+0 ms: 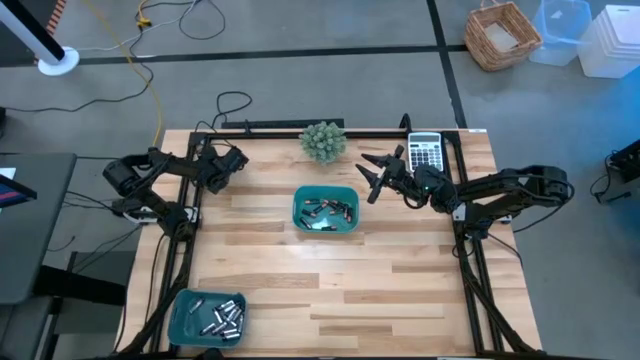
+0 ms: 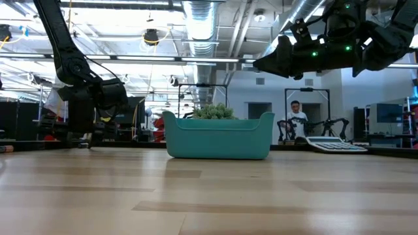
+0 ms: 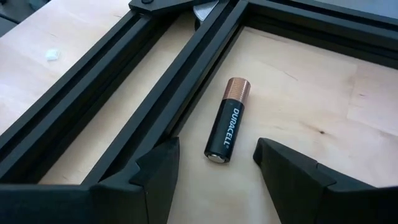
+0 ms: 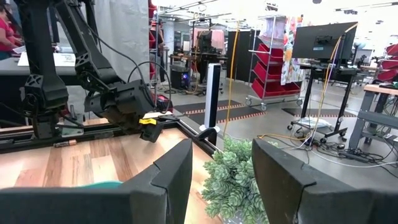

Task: Sort batteries
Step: Put the black battery into the green bin

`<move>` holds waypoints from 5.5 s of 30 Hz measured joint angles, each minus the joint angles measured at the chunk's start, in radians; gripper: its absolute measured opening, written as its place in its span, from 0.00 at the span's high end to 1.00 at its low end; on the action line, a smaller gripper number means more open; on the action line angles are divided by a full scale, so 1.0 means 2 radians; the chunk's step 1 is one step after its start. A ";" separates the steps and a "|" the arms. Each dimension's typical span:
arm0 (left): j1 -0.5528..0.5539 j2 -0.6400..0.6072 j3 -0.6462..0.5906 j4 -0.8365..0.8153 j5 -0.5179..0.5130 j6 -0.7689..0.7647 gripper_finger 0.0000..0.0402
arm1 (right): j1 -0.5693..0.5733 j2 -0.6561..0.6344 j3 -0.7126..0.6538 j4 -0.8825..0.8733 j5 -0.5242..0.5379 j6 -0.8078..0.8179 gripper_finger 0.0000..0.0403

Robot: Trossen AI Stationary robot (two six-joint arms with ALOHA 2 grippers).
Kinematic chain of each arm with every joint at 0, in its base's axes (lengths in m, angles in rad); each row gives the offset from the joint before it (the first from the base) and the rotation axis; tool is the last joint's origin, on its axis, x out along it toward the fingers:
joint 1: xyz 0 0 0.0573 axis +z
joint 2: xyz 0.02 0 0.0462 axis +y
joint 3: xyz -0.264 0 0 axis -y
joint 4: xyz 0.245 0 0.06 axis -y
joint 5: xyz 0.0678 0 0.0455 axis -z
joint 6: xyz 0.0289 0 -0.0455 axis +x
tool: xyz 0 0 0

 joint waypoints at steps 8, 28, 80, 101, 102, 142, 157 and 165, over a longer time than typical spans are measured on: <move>0.000 0.000 0.000 -0.002 0.004 -0.007 0.51 | 0.000 0.000 0.000 0.000 0.000 0.000 0.55; 0.000 0.000 0.000 -0.007 0.008 -0.018 0.59 | 0.000 0.000 0.000 0.000 0.000 0.000 0.55; -0.023 0.000 0.000 -0.034 0.005 -0.038 0.87 | 0.000 0.000 0.000 0.001 0.000 0.000 0.55; -0.096 0.001 -0.001 -0.060 -0.024 -0.082 0.87 | 0.000 0.000 0.000 0.006 0.000 0.000 0.55; -0.101 0.001 -0.001 -0.062 -0.025 -0.083 0.87 | 0.000 0.000 0.000 0.006 0.000 0.000 0.55; -0.274 0.000 -0.001 -0.070 -0.109 -0.043 0.89 | 0.000 0.000 0.000 0.004 0.000 0.000 0.55; -0.343 0.000 0.000 -0.070 -0.123 -0.042 0.90 | 0.000 0.000 0.000 0.004 0.000 0.000 0.55; -0.380 -0.011 0.000 -0.069 -0.138 -0.043 0.90 | 0.000 0.000 0.000 0.002 0.000 0.000 0.55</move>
